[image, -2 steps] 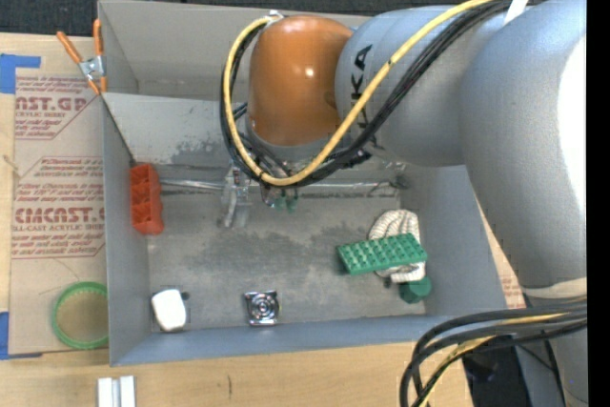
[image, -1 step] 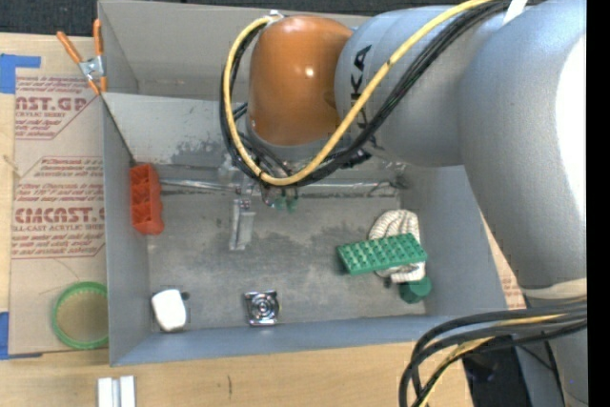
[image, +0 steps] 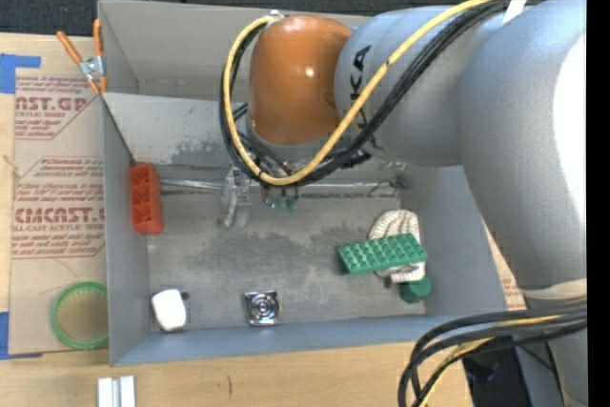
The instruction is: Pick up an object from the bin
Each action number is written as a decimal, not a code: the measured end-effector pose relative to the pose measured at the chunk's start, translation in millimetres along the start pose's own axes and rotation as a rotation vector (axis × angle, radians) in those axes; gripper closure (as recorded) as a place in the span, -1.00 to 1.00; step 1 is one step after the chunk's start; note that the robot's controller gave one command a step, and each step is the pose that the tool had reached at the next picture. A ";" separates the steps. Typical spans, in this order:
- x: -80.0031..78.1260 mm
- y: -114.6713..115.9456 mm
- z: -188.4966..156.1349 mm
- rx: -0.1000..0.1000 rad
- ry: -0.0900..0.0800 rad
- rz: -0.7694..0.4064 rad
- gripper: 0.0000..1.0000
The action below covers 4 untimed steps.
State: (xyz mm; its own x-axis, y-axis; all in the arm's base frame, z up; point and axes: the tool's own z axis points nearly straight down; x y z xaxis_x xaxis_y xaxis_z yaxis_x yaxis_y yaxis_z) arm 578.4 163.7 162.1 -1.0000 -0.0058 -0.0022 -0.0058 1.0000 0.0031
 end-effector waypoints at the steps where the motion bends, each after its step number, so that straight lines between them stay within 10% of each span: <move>1: 0.0 0.0 0.0 0.000 0.000 0.000 1.00; 2: 18.6 -26.4 25.1 0.001 0.002 0.362 -1.00; 4: 31.1 -64.1 46.3 -0.001 -0.001 0.344 -1.00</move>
Offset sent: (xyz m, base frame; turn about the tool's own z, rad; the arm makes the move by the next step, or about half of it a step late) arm -0.0179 -0.0259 -0.0239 0.3613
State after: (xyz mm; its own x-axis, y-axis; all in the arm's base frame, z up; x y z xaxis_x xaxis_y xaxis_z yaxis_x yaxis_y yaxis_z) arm 547.7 99.5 115.5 -0.9433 0.3318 -0.0022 0.3318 0.9433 0.0052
